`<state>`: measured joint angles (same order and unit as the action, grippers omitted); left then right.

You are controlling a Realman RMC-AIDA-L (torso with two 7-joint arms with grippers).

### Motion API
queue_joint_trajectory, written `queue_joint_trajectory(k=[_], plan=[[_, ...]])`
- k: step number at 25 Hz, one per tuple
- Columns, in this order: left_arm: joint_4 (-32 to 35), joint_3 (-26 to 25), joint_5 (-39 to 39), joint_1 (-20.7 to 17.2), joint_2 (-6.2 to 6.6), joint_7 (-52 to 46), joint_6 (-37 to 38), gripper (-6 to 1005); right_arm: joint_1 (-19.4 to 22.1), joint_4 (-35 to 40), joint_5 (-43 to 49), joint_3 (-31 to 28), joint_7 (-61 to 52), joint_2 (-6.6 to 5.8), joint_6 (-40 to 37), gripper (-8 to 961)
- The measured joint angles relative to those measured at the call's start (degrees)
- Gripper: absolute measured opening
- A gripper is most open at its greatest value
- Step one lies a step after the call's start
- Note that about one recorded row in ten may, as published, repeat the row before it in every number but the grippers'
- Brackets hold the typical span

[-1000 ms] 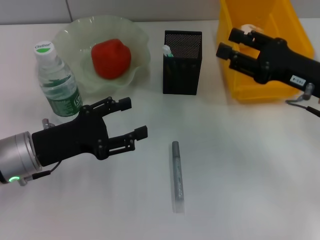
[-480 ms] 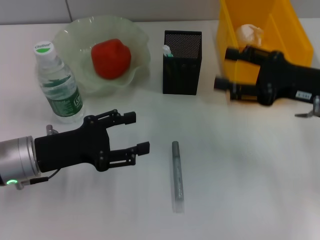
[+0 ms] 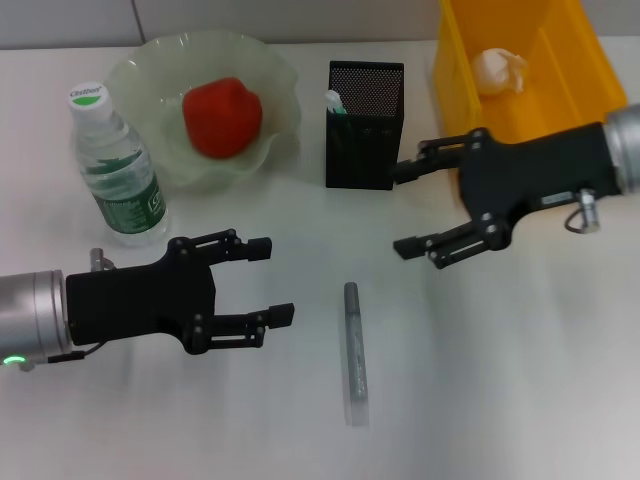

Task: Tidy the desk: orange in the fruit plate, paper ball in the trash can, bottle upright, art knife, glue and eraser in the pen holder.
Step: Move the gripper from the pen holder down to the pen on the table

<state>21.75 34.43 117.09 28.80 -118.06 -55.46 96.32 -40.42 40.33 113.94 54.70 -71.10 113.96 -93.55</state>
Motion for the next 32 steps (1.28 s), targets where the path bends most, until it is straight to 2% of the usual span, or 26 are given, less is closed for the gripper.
queue_joint_trajectory(k=[4, 7, 8, 10, 18, 23, 32], plan=[[3.2, 1.4, 0.4, -0.7, 0.31, -0.4, -0.5, 814, -4.3, 0.4, 5.9, 1.6, 2.0, 1.09, 0.3, 832], [3.6, 1.4, 0.7, -0.9, 0.47, -0.4, -0.9, 814, -6.8, 0.7, 8.1, 5.2, 3.9, 1.93, 0.4, 832], [3.6, 1.4, 0.7, -0.9, 0.47, -0.4, -0.9, 814, -7.8, 1.4, 8.6, 8.1, 5.7, 2.60, 0.4, 832], [3.8, 1.2, 0.8, -0.9, 0.76, -0.4, -1.1, 814, -8.2, 1.8, 8.7, 9.4, 6.5, 2.90, 0.4, 832], [4.2, 1.6, 0.8, -0.6, 0.61, -1.0, -1.6, 815, -11.4, 5.2, 11.8, 18.9, 11.2, 4.94, 1.1, 831], [4.3, 1.3, 0.6, -0.8, 0.56, -1.1, -1.7, 815, -13.1, 5.7, 13.0, 26.0, 11.1, 5.27, 2.7, 831], [6.6, 2.3, 3.4, -1.0, 1.23, -2.6, -1.7, 814, -14.4, 6.5, 13.2, 34.3, 11.3, 5.49, 5.7, 832]])
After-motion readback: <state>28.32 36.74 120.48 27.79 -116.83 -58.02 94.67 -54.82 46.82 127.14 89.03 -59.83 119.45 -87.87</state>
